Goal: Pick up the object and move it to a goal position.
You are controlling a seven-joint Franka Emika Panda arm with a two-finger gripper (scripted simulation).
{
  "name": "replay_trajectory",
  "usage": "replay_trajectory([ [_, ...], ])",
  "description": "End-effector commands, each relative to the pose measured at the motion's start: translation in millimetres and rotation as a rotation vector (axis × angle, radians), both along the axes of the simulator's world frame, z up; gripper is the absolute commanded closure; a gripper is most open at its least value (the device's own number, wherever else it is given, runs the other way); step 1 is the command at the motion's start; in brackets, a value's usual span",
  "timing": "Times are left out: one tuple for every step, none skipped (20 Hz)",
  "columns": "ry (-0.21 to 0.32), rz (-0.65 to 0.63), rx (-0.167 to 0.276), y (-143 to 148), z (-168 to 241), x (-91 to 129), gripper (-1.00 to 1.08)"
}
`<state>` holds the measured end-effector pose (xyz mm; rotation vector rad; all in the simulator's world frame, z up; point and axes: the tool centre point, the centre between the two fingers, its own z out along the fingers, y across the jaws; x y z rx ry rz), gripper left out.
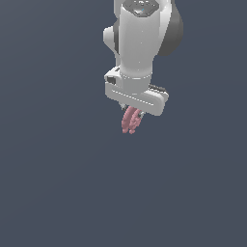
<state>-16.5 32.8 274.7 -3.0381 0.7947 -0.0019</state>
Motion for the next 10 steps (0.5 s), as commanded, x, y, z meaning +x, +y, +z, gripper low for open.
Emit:
replay_trajectory([
  [0.001,0.001,0.0,-9,22,8,1.08],
  [0.001,0.001,0.0,-13,30,11,1.08],
  [0.001,0.001,0.0,-15,37,14,1.08],
  [0.001,0.001,-0.001,-18,44,17,1.08],
  [0.001,0.001,-0.001,-20,50,19,1.08],
  [0.001,0.001,-0.001,-23,55,21,1.08],
  [0.001,0.001,-0.001,-25,60,24,1.08],
  [0.001,0.001,-0.001,-27,65,25,1.08],
  [0.001,0.001,-0.001,-28,69,27,1.08],
  [0.001,0.001,-0.001,-30,73,29,1.08],
])
